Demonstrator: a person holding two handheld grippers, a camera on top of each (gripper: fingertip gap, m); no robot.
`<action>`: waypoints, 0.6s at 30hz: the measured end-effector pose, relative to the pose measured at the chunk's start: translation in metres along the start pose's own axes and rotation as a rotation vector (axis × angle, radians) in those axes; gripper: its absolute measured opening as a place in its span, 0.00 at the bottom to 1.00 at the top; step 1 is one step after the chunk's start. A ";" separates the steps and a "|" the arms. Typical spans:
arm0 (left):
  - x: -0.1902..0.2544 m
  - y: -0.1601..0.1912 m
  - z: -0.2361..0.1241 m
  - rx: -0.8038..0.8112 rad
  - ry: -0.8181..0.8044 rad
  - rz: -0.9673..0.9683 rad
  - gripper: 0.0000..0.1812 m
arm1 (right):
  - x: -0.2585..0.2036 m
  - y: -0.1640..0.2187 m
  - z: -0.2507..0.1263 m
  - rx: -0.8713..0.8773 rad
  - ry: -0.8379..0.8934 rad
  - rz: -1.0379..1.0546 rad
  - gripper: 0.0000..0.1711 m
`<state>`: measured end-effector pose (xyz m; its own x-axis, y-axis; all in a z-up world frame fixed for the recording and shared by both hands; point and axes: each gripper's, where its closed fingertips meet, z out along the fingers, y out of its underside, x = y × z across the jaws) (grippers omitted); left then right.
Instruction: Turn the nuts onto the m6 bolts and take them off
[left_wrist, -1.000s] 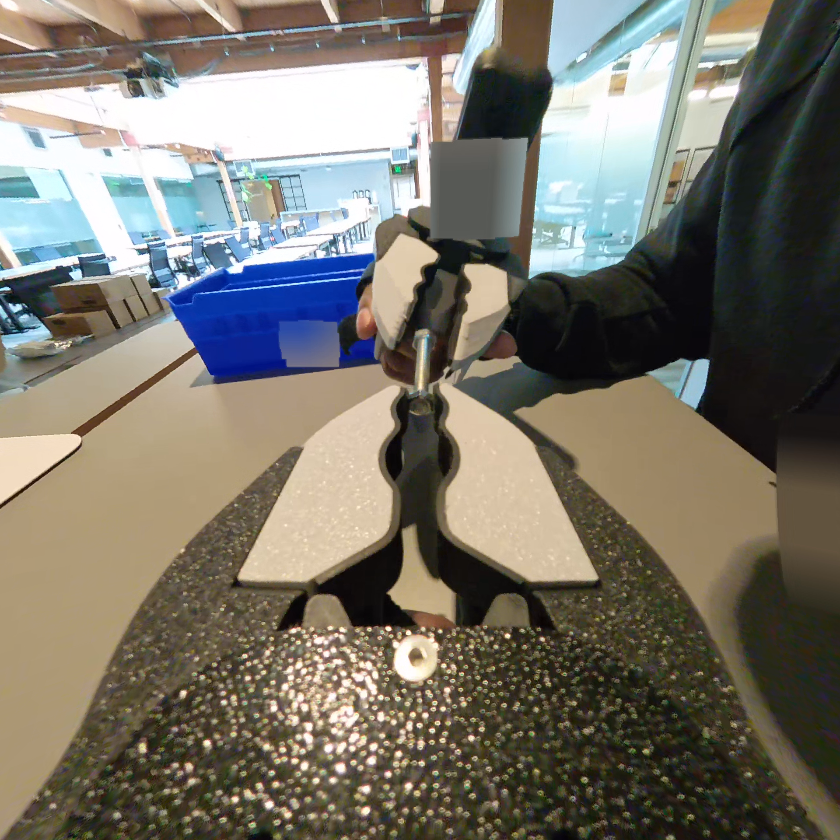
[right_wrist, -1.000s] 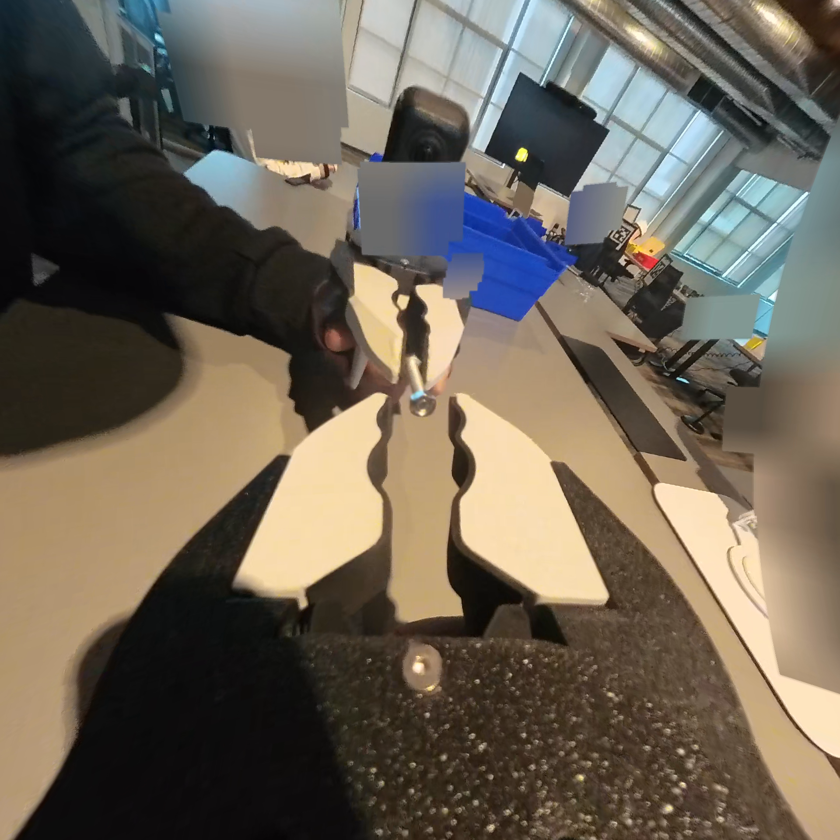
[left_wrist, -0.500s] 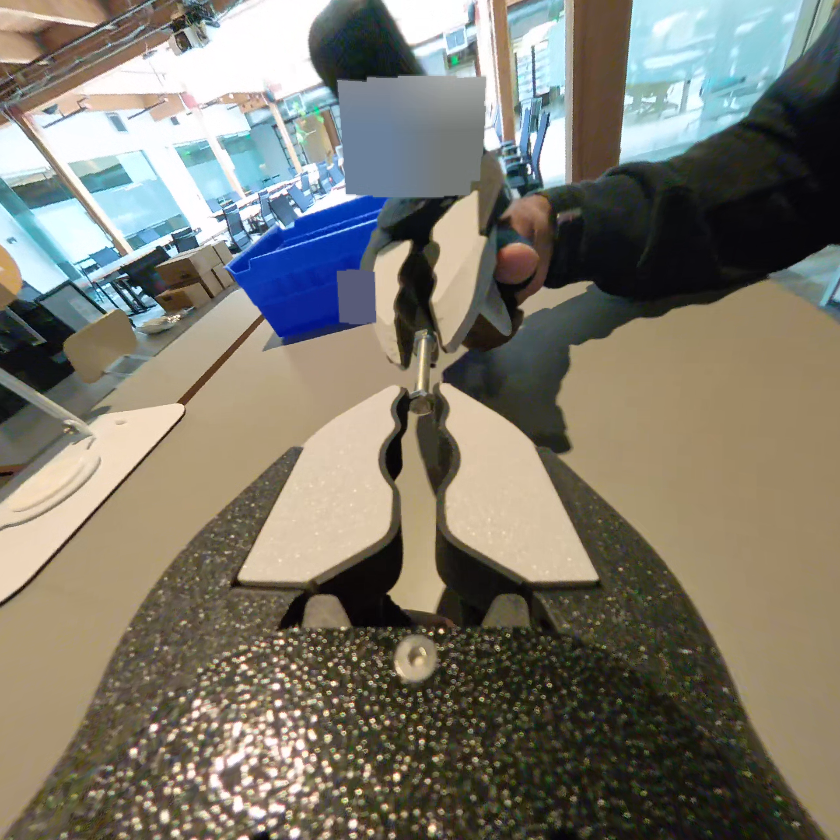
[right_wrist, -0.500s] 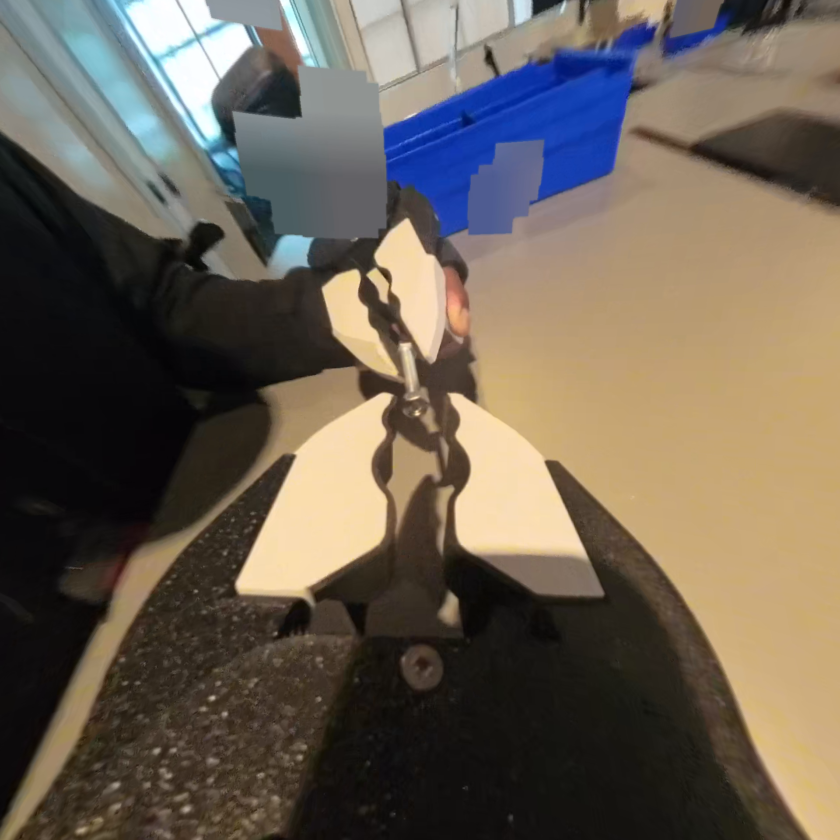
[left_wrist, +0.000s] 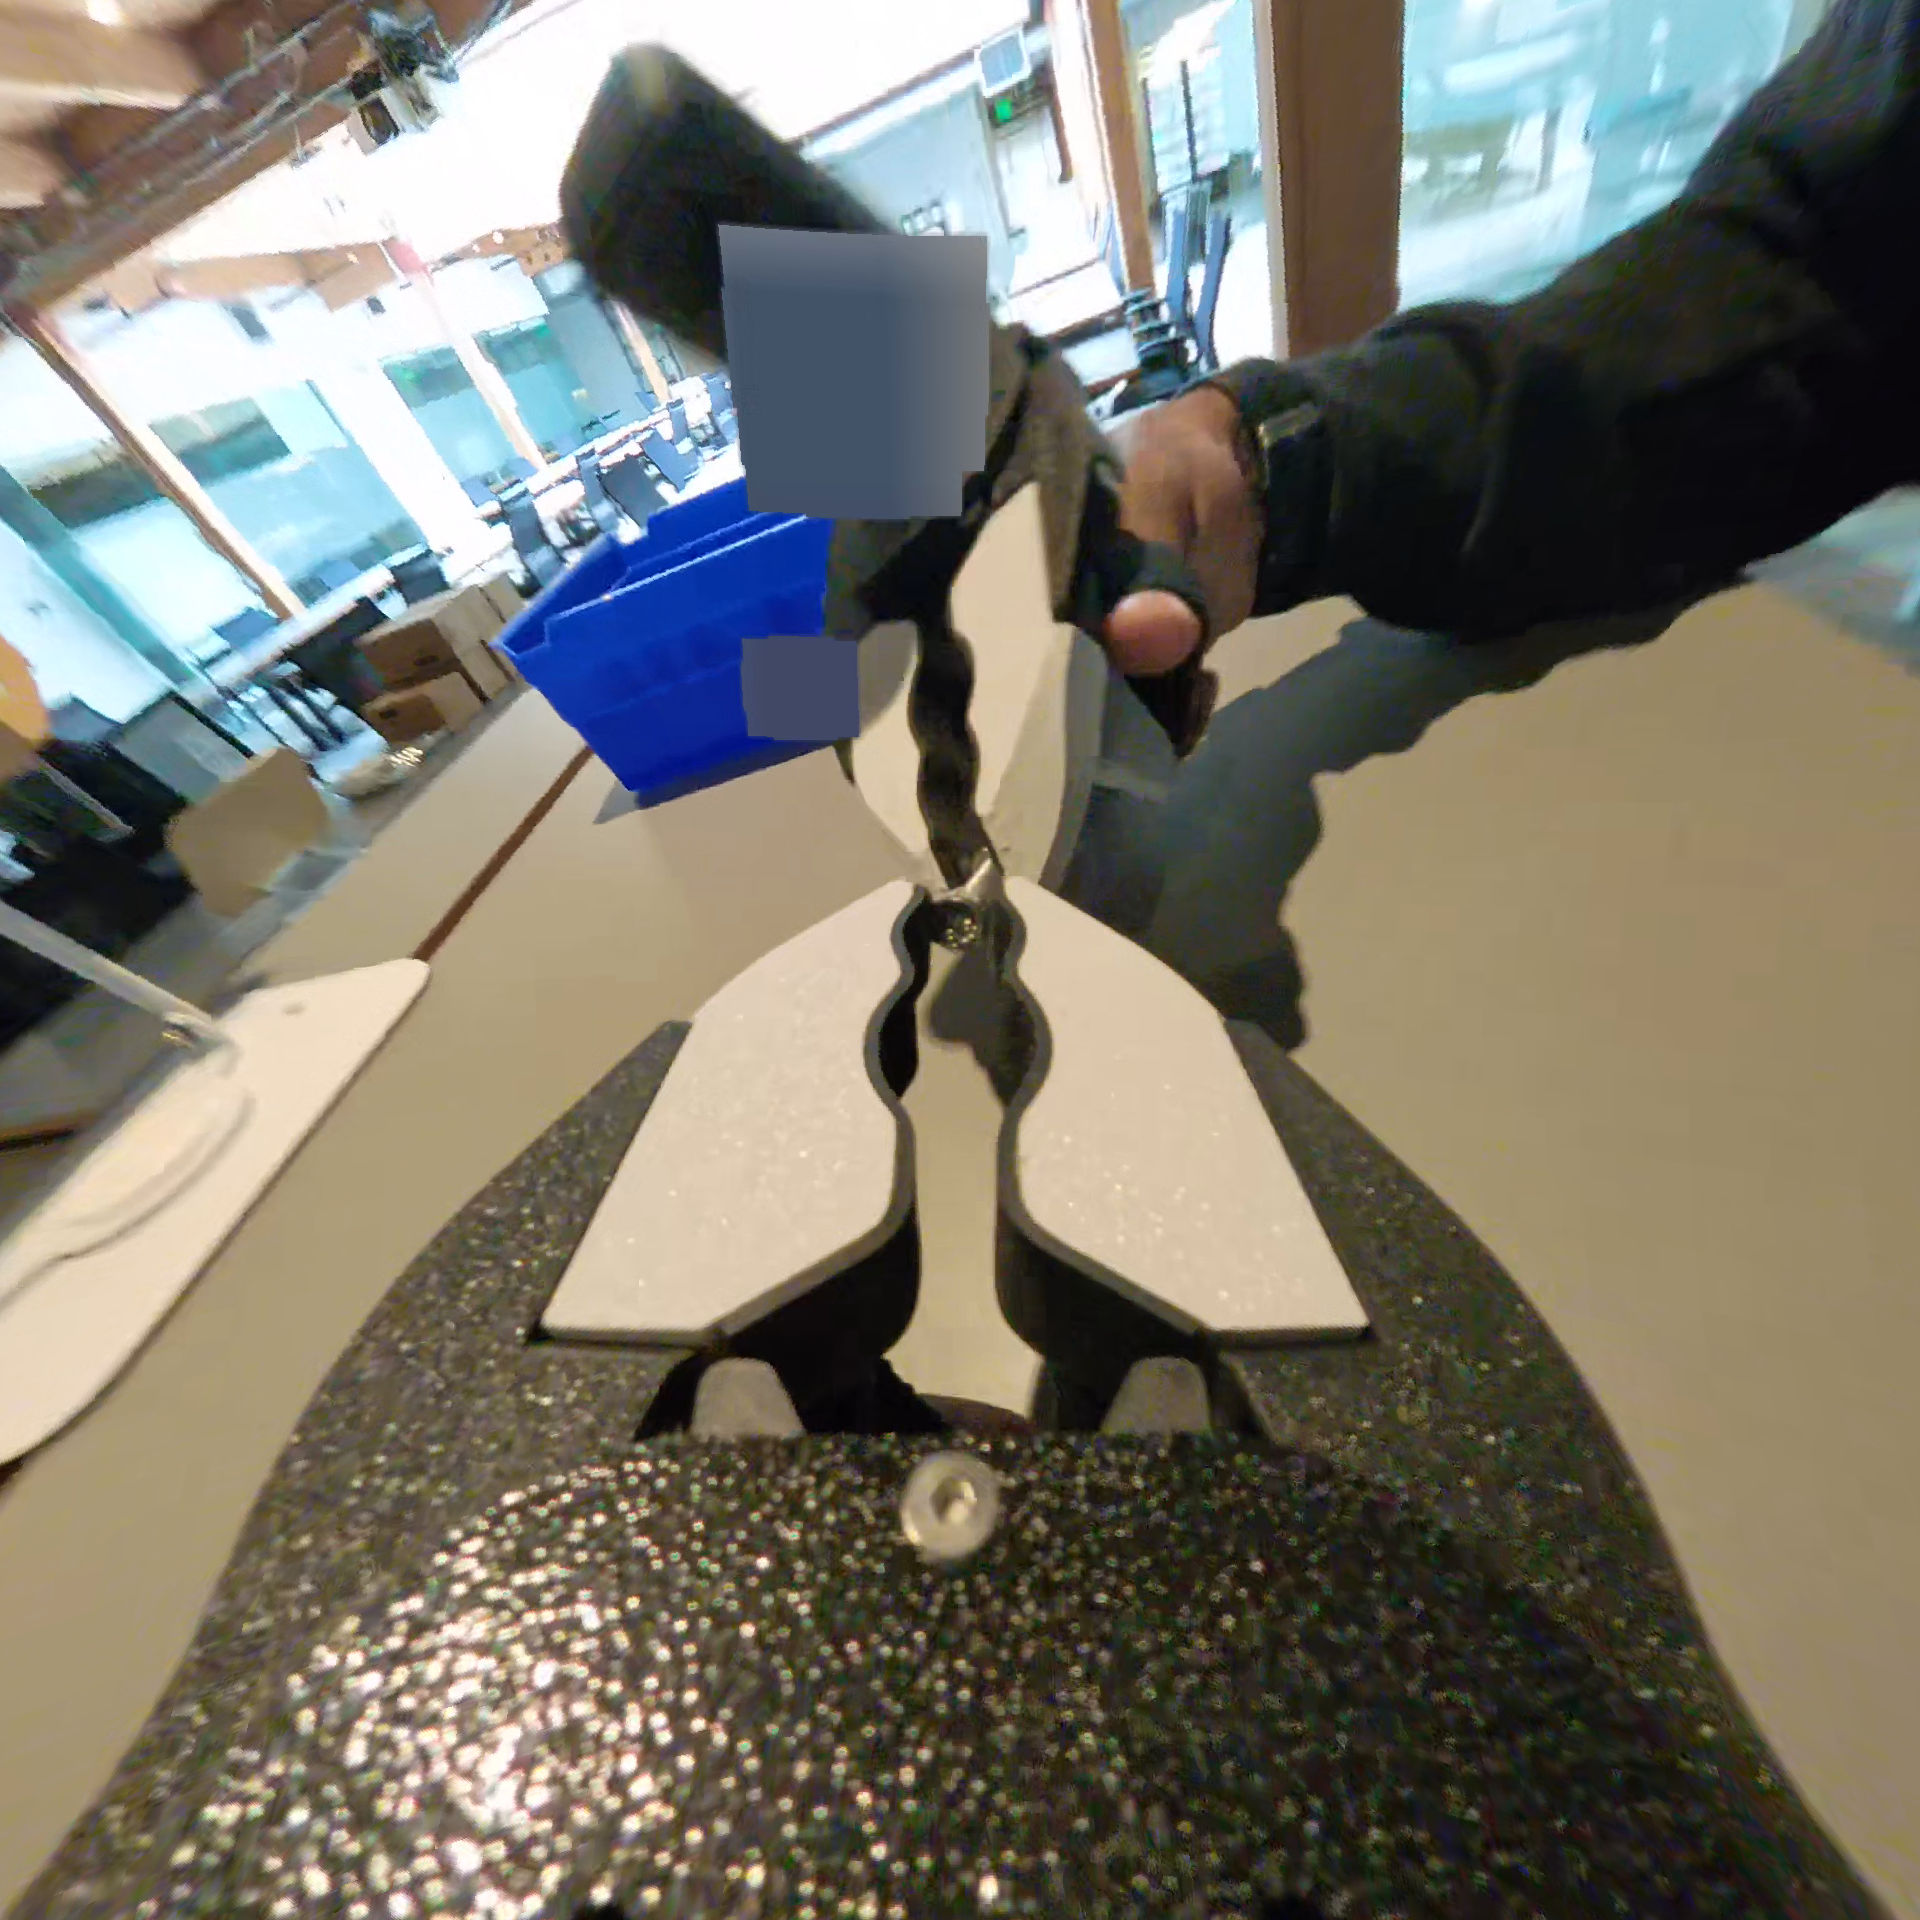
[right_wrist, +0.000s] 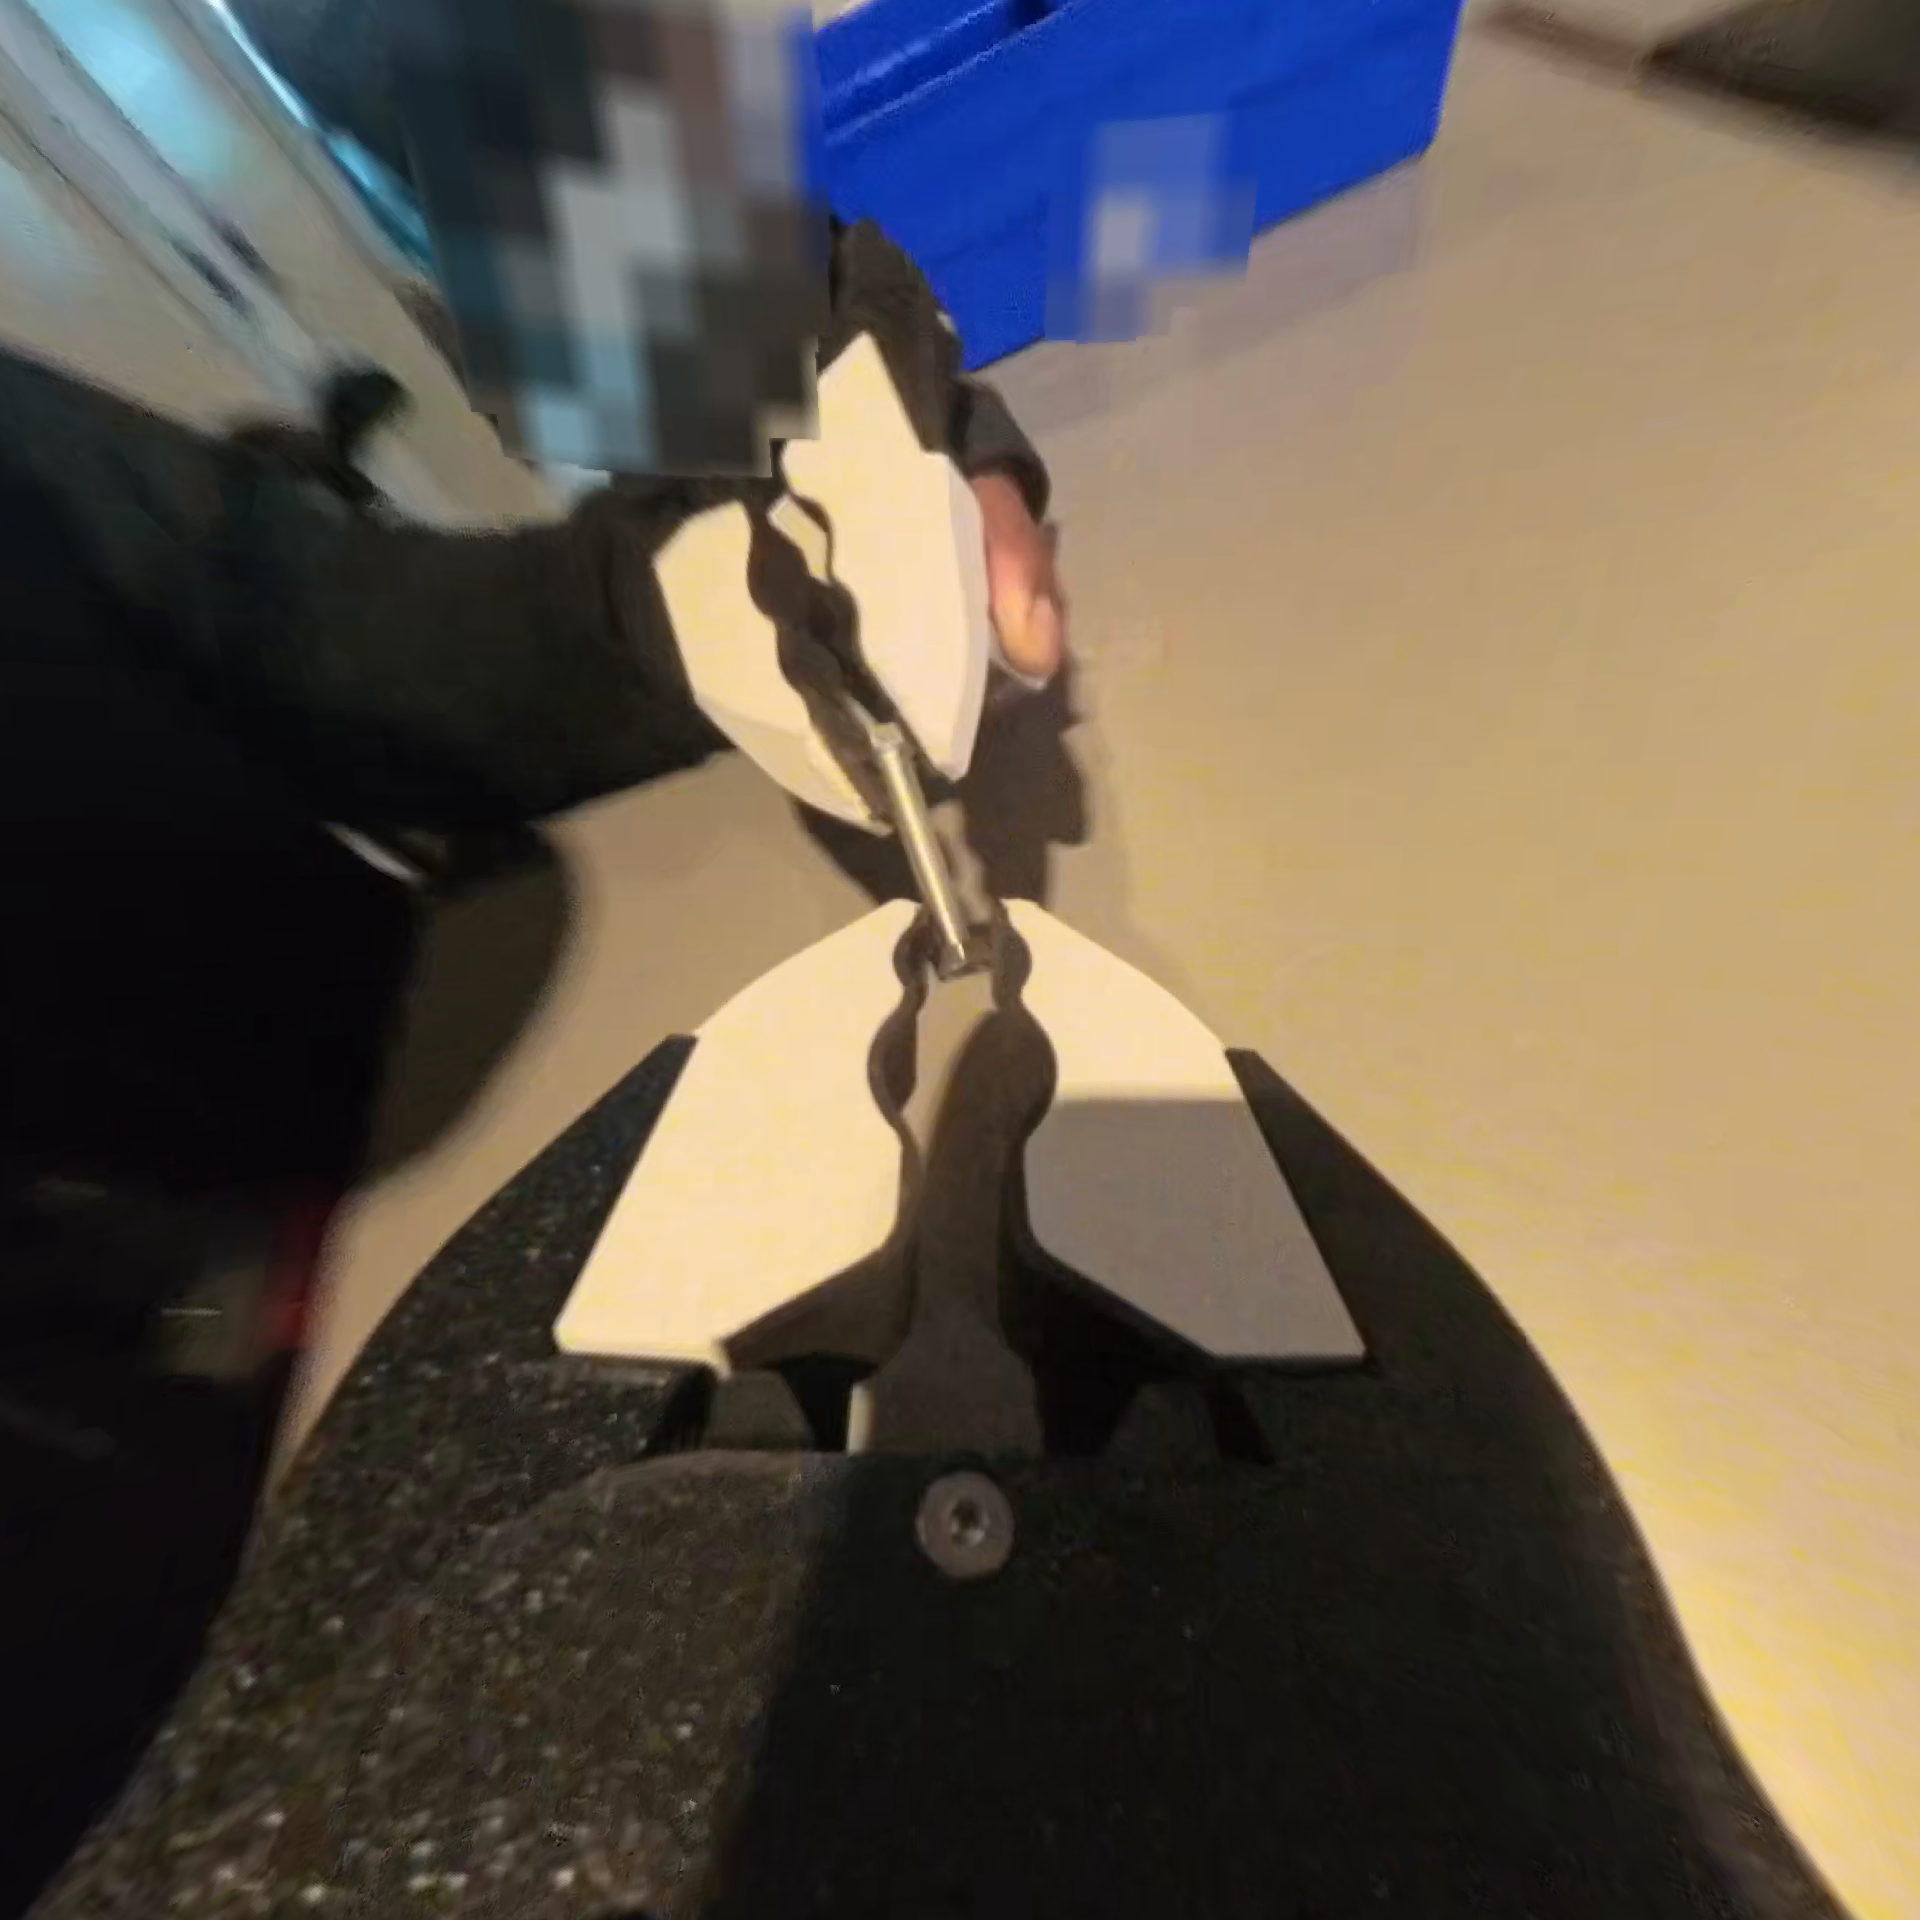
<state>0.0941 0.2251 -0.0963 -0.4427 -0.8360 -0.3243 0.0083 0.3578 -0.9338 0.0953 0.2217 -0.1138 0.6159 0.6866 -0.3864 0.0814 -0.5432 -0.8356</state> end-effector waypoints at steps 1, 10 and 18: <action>-0.001 -0.001 0.000 -0.003 -0.018 0.023 0.05 | -0.002 -0.002 -0.001 0.036 -0.073 0.106 0.07; -0.022 -0.017 -0.010 0.126 -0.090 -0.139 0.05 | -0.006 -0.039 -0.029 0.325 -0.136 0.003 0.22; -0.019 -0.029 -0.011 0.215 -0.015 -0.306 0.05 | -0.015 -0.045 -0.025 0.323 0.185 -0.548 0.21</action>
<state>0.0920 0.2352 -0.0617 -0.4404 -0.8974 -0.0263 0.0663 -0.0033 -0.9978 0.1018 0.2235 -0.0606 0.6788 0.7125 0.1775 0.2001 0.0531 -0.9783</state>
